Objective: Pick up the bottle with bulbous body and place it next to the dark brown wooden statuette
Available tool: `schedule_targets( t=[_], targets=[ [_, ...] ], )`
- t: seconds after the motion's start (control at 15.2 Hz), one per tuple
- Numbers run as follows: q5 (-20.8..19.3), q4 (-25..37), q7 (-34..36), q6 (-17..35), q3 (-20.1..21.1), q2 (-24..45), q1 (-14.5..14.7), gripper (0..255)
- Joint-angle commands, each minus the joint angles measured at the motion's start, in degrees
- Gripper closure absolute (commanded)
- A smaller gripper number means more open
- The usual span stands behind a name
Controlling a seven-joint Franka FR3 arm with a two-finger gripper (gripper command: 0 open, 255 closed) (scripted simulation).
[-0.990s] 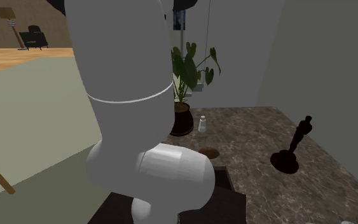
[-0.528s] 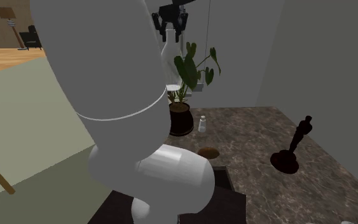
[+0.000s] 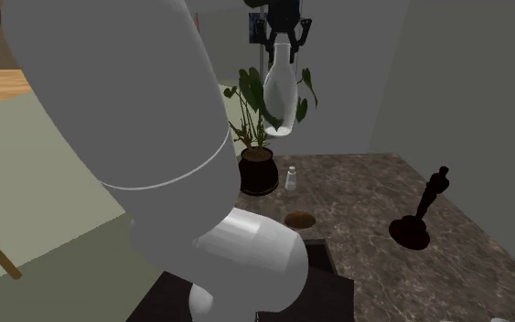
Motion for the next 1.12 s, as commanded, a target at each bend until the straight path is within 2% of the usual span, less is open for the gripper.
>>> schedule_targets(
  t=[0.0, 0.53, 1.06],
  targets=[
    [-0.21, -0.59, -3.01, 0.16, -1.88, -0.41, -1.04, 255],
    [-1.28, 0.72, -14.34, -0.06, -9.23, 0.85, -5.16, 255],
    [-1.33, 6.45, -25.71, -0.77, -16.35, 6.06, -9.41, 255]
  ],
)
